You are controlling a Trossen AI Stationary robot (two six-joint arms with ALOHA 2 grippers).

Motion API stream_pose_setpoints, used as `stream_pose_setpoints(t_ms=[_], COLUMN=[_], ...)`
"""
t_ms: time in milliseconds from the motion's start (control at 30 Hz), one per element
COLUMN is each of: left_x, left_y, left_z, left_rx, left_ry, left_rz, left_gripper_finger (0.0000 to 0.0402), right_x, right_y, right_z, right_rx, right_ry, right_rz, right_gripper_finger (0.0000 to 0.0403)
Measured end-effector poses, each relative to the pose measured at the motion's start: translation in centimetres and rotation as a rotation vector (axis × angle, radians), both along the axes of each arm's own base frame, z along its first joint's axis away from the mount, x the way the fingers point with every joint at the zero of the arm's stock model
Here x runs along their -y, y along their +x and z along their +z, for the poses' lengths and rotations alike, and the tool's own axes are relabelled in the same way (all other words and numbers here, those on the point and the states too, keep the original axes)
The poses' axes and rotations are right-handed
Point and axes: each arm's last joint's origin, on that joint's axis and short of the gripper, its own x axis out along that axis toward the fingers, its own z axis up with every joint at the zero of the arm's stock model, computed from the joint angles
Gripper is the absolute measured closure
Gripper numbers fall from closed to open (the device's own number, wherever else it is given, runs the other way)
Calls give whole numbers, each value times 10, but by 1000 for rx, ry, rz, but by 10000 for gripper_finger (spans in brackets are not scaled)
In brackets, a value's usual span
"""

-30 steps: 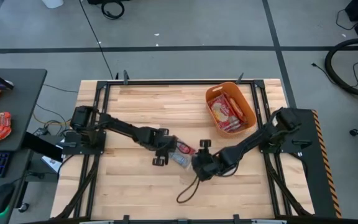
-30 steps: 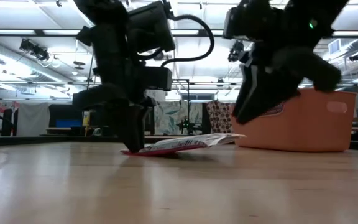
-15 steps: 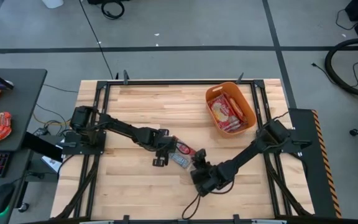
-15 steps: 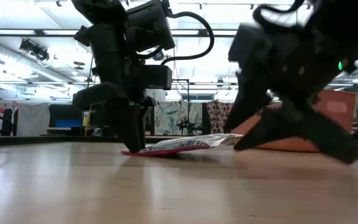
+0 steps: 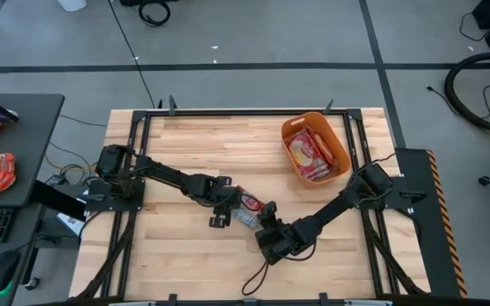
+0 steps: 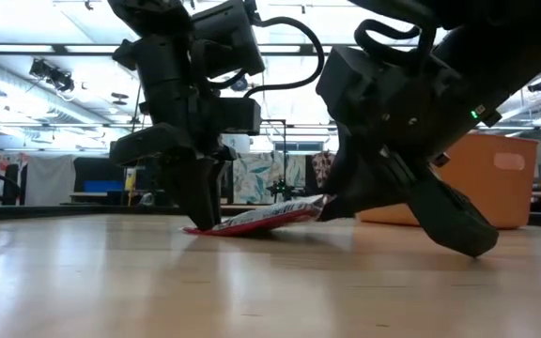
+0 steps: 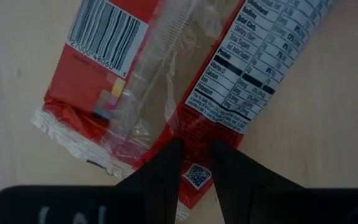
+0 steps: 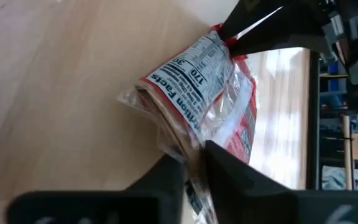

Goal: Sort popcorn bags into baskets
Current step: Put the red popcorn bag into the orange bin

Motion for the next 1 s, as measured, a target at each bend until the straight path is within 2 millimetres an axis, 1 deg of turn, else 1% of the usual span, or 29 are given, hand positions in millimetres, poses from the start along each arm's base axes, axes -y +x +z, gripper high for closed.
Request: stream_pose_setpoints(t_ms=[100,133,200,233,333,467,533,600,700,767,933,1000], left_x=[-1,-1,-1,0,4,16,23,29,35,39,42,42], left_y=[-2,-3,-9,-9,-15,-22,-22,-24,-26,-26,-28,-28], left_z=[7,11,24,33,55,73,77,77,77,77,78,78], left_rx=[16,25,46,84,165,233,260,257,268,270,274,275], left_ry=[6,19,73,97,144,161,152,150,143,141,130,130], left_rz=[4,15,35,42,53,32,14,1,-3,-9,-4,-3], left_gripper_finger=[308,308,308,308,308,308,308,308,308,308,308,308], right_x=[0,1,0,0,-1,4,6,8,13,19,34,43], right_y=[0,0,-1,-3,-8,-21,-28,-35,-47,-55,-73,-81], right_z=[2,4,6,9,24,41,53,64,81,93,118,127], right_rx=[6,11,16,20,64,71,107,133,152,177,256,257], right_ry=[26,34,45,50,100,117,70,27,9,1,-83,-103], right_rz=[-4,-7,-12,-21,-65,-137,-173,-190,-223,-263,-329,-362], right_gripper_finger=[383,390,391,387,388,395,394,395,396,396,396,396])
